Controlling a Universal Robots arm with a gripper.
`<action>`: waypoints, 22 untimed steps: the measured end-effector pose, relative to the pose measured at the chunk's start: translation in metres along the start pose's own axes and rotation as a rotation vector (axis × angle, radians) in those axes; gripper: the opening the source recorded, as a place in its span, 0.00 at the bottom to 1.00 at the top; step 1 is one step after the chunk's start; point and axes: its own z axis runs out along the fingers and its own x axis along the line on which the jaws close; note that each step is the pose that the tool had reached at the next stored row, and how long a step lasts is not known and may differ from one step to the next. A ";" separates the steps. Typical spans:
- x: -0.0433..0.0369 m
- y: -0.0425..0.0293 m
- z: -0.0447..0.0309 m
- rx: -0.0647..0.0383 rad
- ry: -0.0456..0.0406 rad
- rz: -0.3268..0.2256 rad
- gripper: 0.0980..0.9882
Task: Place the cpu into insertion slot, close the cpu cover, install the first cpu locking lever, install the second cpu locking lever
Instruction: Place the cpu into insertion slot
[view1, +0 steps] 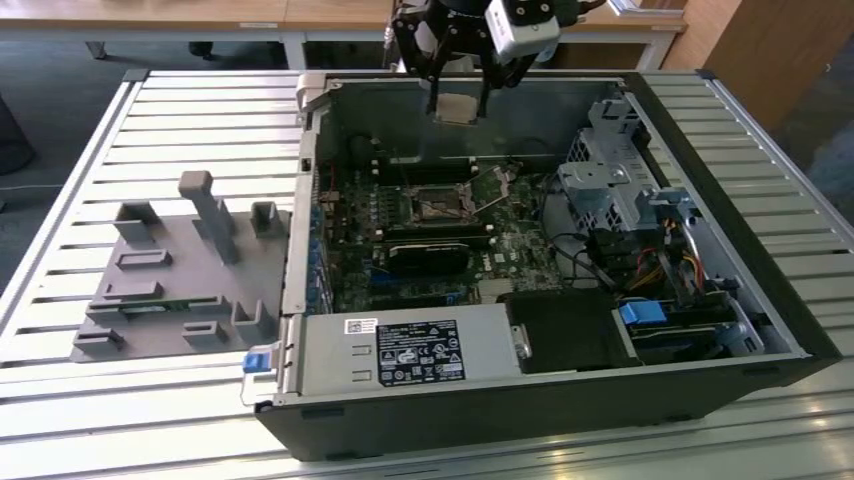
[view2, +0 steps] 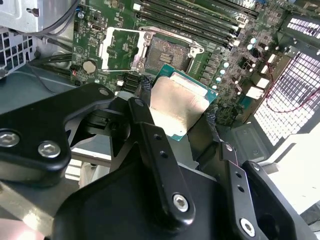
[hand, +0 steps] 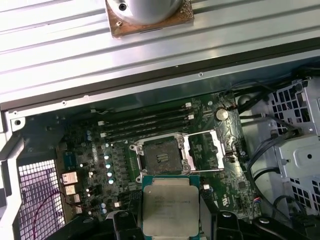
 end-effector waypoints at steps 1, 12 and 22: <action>0.0000 0.0000 0.0000 0.000 -0.0005 0.005 0.50; 0.0001 0.0003 0.0003 0.001 -0.0060 0.061 0.50; 0.0002 0.0007 0.0007 0.003 -0.0114 0.115 0.50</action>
